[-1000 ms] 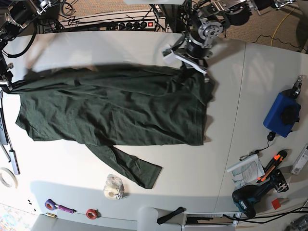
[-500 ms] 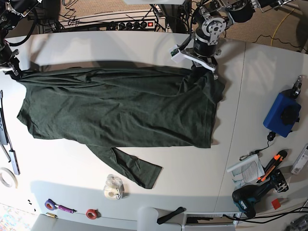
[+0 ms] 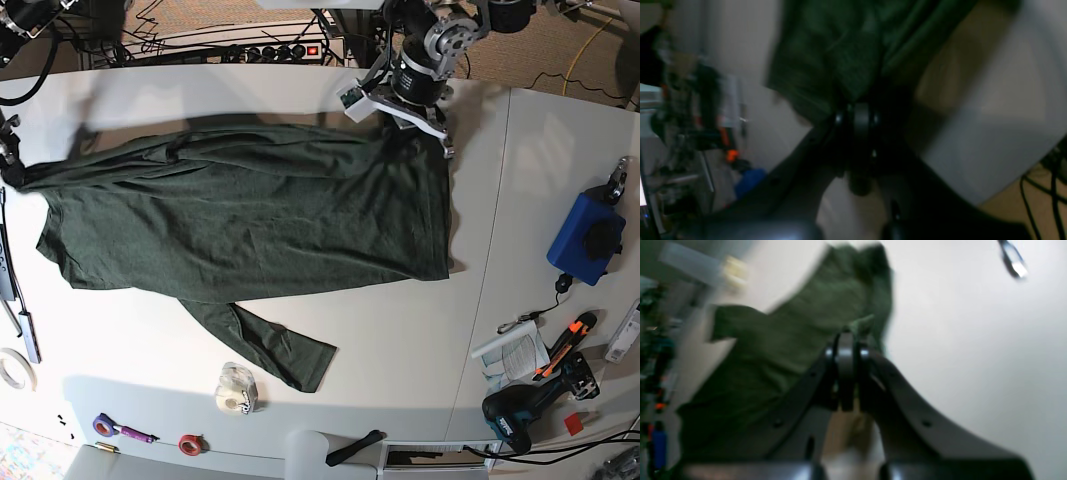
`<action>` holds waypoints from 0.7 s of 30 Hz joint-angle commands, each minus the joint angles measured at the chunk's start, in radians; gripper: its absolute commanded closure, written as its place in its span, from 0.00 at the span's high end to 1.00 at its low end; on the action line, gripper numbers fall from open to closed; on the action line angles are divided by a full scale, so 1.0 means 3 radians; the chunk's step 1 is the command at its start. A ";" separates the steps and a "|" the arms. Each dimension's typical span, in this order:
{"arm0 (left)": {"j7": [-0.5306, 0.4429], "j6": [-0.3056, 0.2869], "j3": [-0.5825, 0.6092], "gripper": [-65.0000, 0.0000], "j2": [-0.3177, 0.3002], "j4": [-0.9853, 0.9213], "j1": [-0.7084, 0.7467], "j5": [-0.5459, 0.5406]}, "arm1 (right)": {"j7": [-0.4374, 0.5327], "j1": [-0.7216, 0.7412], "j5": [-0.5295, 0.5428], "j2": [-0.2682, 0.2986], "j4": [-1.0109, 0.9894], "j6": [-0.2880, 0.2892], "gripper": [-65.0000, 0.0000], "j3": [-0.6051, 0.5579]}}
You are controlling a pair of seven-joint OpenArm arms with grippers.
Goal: Layout the t-shirt on the table in an organized manner, then fold the t-shirt properly
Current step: 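Lift the shirt with both grippers and swing it up off the table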
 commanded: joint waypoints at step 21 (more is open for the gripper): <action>-0.0041 -0.0089 -0.1035 0.00 -0.0009 0.0333 0.0001 -0.0303 | 0.0024 0.0019 0.0216 0.0342 0.0064 0.0083 0.00 0.0141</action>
